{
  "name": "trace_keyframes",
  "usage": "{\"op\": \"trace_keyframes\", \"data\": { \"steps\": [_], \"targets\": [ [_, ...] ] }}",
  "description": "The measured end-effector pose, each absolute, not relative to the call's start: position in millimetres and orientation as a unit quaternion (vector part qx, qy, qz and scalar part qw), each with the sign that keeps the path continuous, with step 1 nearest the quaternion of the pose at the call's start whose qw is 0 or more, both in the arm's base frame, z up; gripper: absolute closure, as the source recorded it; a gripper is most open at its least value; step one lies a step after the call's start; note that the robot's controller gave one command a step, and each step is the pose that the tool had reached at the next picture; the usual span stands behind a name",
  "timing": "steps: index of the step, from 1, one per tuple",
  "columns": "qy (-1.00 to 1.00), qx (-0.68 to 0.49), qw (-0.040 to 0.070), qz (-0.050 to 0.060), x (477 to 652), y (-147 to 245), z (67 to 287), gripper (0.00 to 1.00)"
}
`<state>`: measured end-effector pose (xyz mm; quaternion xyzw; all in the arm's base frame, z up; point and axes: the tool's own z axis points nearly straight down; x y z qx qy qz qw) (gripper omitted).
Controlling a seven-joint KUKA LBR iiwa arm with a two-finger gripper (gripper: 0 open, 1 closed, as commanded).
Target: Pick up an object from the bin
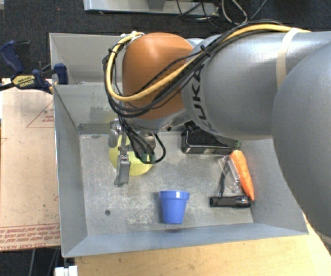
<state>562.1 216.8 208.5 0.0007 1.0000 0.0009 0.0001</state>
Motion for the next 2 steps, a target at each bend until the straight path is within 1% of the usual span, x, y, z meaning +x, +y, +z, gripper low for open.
{"op": "trace_keyframes", "data": {
  "steps": [1,2],
  "targets": [
    [1.0,0.001,0.0,0.001,562.1,216.8,208.5,0.0],
    [1.0,0.002,-0.004,-0.001,509.0,160.9,162.6,0.0]
  ]
}}
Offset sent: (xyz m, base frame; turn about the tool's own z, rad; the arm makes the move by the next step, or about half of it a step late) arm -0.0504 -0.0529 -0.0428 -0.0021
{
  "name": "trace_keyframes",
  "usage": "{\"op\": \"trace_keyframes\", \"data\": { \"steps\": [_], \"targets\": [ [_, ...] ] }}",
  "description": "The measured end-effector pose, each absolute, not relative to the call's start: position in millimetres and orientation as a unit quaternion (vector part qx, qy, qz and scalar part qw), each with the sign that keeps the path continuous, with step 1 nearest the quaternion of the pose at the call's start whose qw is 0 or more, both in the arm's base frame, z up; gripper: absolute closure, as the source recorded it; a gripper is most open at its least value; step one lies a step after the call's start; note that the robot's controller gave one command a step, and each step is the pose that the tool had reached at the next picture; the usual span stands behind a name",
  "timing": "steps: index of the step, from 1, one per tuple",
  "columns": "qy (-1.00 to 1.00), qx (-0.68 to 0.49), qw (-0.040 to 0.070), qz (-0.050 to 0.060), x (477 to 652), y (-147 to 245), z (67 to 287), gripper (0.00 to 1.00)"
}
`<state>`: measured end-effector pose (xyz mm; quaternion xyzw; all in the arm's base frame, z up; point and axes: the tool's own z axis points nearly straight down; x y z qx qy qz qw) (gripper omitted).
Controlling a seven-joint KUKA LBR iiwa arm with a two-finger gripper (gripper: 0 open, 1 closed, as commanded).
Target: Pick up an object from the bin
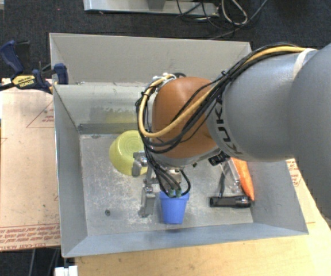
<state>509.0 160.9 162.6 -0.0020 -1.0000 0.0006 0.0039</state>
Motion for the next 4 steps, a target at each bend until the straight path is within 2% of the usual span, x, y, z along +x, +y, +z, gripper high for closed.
{"op": "trace_keyframes", "data": {
  "steps": [1,2,3,4],
  "targets": [
    [-1.0,-0.007,-0.003,-0.003,512.5,163.1,167.0,0.0],
    [-1.0,0.013,0.001,-0.001,566.4,175.4,117.8,0.0],
    [-0.997,0.073,-0.002,-0.003,484.2,163.8,119.3,0.0],
    [-0.999,-0.052,-0.003,-0.003,560.2,154.1,113.3,0.0]
  ]
}}
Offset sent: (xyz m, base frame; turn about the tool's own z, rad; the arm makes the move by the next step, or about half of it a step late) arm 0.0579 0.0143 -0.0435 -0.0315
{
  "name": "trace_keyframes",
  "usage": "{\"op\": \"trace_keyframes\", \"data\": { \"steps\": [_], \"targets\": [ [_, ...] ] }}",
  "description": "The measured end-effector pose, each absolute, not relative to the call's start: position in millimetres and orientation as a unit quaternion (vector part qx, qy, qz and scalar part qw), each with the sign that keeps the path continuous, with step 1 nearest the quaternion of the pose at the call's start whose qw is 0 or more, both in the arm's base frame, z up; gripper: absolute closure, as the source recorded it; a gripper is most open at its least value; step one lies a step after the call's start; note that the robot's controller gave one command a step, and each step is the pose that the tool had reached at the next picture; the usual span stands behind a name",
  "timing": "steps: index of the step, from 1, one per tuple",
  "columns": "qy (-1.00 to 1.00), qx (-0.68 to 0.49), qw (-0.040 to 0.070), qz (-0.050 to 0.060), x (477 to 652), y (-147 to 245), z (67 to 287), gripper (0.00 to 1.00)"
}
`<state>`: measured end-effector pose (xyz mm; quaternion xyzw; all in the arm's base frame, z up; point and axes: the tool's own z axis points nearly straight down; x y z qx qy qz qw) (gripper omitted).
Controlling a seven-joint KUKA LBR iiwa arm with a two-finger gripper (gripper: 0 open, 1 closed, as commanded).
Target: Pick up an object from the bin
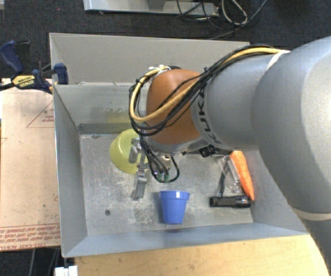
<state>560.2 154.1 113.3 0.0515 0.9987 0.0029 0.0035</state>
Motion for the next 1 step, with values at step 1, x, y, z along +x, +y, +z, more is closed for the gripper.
{"op": "trace_keyframes", "data": {
  "steps": [1],
  "targets": [
    [0.999,-0.052,0.003,0.003,504.5,157.1,141.7,0.0]
  ]
}}
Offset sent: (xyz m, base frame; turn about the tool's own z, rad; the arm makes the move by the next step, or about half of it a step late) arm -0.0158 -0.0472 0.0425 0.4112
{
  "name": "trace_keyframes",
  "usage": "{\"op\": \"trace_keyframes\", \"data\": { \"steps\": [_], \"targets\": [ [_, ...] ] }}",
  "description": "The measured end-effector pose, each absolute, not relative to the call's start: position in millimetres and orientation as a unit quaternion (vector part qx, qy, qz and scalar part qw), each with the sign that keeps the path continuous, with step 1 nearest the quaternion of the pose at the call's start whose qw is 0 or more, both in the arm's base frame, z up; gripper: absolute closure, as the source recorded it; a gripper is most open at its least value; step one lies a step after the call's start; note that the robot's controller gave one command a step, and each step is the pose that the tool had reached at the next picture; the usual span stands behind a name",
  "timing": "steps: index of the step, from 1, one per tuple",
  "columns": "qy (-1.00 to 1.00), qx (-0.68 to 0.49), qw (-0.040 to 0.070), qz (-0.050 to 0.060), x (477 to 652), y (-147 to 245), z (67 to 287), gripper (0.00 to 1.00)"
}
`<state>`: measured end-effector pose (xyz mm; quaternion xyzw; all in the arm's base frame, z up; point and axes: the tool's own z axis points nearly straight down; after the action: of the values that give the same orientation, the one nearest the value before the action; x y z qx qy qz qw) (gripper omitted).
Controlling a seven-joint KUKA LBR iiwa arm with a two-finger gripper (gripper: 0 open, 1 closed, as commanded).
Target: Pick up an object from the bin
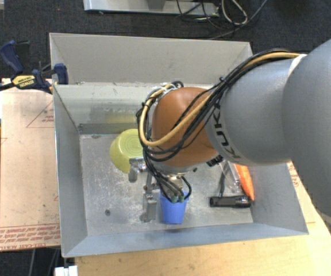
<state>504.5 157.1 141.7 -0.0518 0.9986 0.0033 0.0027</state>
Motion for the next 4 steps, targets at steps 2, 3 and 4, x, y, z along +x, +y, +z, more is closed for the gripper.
{"op": "trace_keyframes", "data": {
  "steps": [2,3,4],
  "targets": [
    [0.995,-0.101,0.003,0.004,491.6,132.3,120.6,1.0],
    [0.98,-0.198,0.003,0.004,484.3,134.5,113.6,1.0],
    [0.948,-0.318,0.005,0.006,485.6,208.1,98.7,1.0]
  ]
}}
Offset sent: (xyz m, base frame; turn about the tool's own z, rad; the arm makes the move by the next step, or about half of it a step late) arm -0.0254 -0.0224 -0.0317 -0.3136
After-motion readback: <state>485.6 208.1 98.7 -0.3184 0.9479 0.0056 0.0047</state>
